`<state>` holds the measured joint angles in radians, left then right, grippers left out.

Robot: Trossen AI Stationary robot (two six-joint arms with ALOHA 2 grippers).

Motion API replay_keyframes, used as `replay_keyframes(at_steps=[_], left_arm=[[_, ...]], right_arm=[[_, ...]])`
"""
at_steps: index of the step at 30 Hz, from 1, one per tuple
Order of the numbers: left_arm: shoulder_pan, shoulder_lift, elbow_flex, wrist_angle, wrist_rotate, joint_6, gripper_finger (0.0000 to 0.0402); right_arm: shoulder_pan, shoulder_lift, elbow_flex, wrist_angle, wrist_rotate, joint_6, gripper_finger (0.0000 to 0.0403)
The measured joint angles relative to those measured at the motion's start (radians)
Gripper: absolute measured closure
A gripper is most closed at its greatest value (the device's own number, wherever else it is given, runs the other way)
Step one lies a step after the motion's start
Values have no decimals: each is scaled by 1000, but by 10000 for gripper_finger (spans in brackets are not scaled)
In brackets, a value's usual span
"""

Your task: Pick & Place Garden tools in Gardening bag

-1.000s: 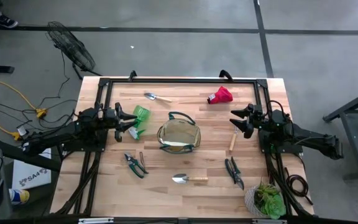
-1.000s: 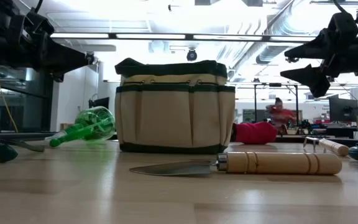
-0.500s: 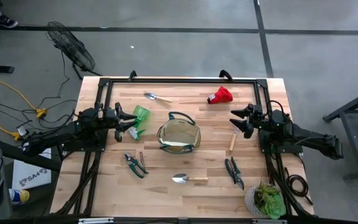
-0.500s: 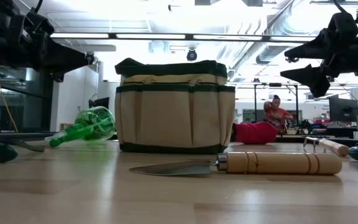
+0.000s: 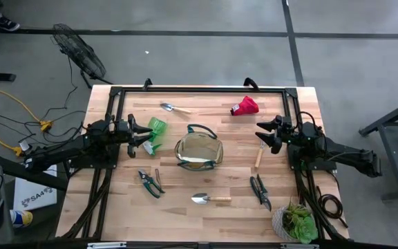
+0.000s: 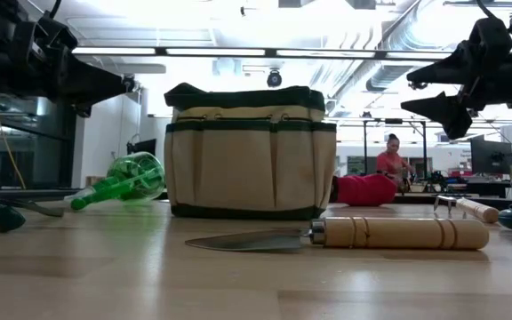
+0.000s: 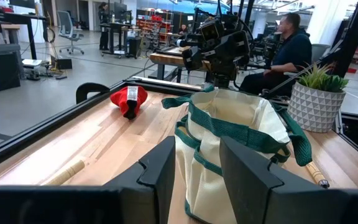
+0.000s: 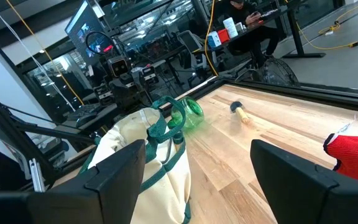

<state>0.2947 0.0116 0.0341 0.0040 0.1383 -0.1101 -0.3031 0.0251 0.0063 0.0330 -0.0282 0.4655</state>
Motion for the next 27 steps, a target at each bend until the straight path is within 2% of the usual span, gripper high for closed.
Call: replay_keyframes(at_steps=[14, 20, 25, 27], left_arm=[[0, 0, 0, 0, 0, 0, 278], [0, 0, 0, 0, 0, 0, 278], [0, 0, 0, 0, 0, 0, 278], [0, 0, 0, 0, 0, 0, 278]], right_arm=[[0, 0, 0, 0, 3, 11, 119], [0, 0, 0, 2, -15, 236, 119], [0, 0, 0, 0, 5, 530, 119], [0, 0, 0, 0, -4, 587, 119]])
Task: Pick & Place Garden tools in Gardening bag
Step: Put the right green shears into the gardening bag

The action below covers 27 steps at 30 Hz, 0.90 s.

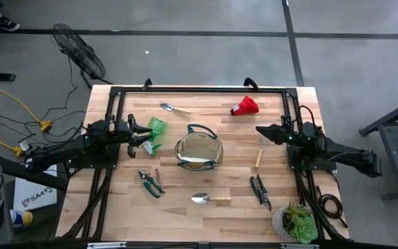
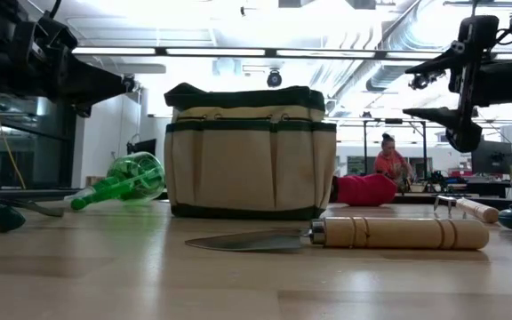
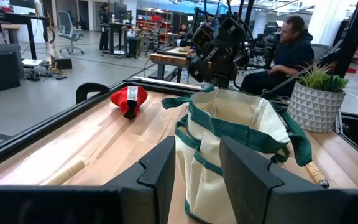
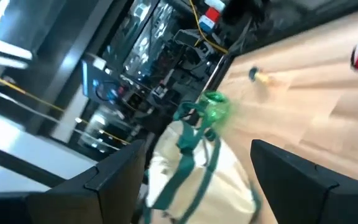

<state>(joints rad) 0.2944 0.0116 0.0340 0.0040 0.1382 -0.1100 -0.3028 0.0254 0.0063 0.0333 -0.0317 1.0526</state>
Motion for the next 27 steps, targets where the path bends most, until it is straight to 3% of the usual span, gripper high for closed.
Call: replay_keyframes(at_steps=[12, 19, 27], left_arm=[[0, 0, 0, 0, 0, 0, 278], [0, 0, 0, 0, 0, 0, 278], [0, 0, 0, 0, 0, 0, 278]], right_arm=[[3, 1, 63, -60, -178, 76, 119], [3, 70, 257, -318, -168, 46, 119], [59, 315, 543, -626, -118, 103, 123]])
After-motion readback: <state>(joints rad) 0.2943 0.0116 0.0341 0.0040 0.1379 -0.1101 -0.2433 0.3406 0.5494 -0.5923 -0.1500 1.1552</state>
